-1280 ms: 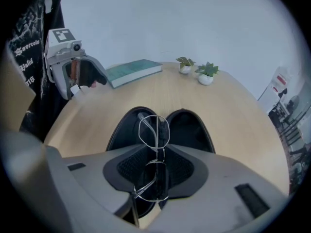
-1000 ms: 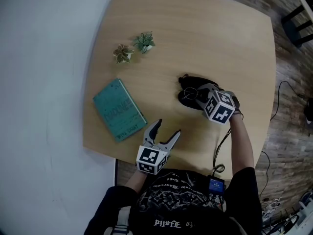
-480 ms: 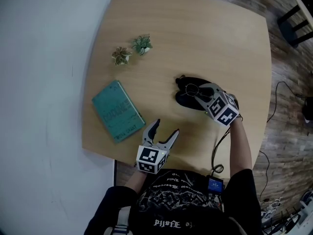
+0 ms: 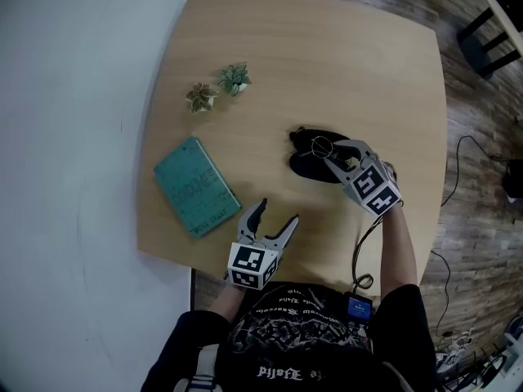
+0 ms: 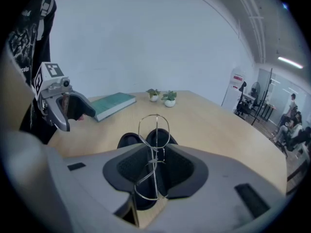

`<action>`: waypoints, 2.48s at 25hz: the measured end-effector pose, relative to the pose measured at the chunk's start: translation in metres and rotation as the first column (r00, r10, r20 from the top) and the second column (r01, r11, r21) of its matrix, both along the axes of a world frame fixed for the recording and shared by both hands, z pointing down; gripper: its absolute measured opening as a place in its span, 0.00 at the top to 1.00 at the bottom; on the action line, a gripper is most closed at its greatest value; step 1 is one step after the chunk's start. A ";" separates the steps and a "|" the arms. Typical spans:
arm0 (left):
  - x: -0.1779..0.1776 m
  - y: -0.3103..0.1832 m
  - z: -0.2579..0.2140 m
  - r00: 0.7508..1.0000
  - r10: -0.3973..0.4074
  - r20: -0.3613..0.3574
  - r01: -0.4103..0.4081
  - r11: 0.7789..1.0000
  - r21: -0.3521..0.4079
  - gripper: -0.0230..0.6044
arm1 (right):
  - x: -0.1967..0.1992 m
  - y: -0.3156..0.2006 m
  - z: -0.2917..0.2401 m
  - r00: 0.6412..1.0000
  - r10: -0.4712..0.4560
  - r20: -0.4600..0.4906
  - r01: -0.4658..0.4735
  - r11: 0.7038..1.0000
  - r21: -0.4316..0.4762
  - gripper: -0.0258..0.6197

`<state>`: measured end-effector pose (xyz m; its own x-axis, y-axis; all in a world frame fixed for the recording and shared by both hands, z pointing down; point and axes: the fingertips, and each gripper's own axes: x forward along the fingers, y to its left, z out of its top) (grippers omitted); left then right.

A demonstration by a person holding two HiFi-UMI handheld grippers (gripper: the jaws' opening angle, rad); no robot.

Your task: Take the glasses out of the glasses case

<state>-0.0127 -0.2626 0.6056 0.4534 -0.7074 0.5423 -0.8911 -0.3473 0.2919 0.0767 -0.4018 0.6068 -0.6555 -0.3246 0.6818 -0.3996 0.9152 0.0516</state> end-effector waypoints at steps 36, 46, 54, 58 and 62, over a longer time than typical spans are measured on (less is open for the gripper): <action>-0.014 0.040 -0.093 0.995 0.009 -0.099 0.016 0.970 0.244 0.40 | 0.025 0.111 -0.159 0.721 0.373 0.584 -0.485 0.874 0.041 0.77; -0.007 0.071 -0.105 0.991 0.085 -0.108 -0.051 0.958 0.284 0.47 | 0.044 0.177 -0.154 0.590 0.485 0.646 -0.631 0.775 -0.005 0.77; -0.019 0.092 -0.097 0.995 0.071 -0.064 -0.050 0.957 0.287 0.47 | 0.052 0.226 -0.123 0.479 0.585 0.655 -0.728 0.682 -0.077 0.77; -0.020 0.101 -0.096 0.994 0.087 -0.067 -0.065 0.958 0.280 0.47 | 0.050 0.232 -0.124 0.490 0.584 0.647 -0.730 0.680 -0.061 0.77; -0.022 0.102 -0.098 0.994 0.088 -0.061 -0.067 0.955 0.288 0.53 | 0.043 0.235 -0.128 0.532 0.564 0.631 -0.718 0.696 -0.017 0.77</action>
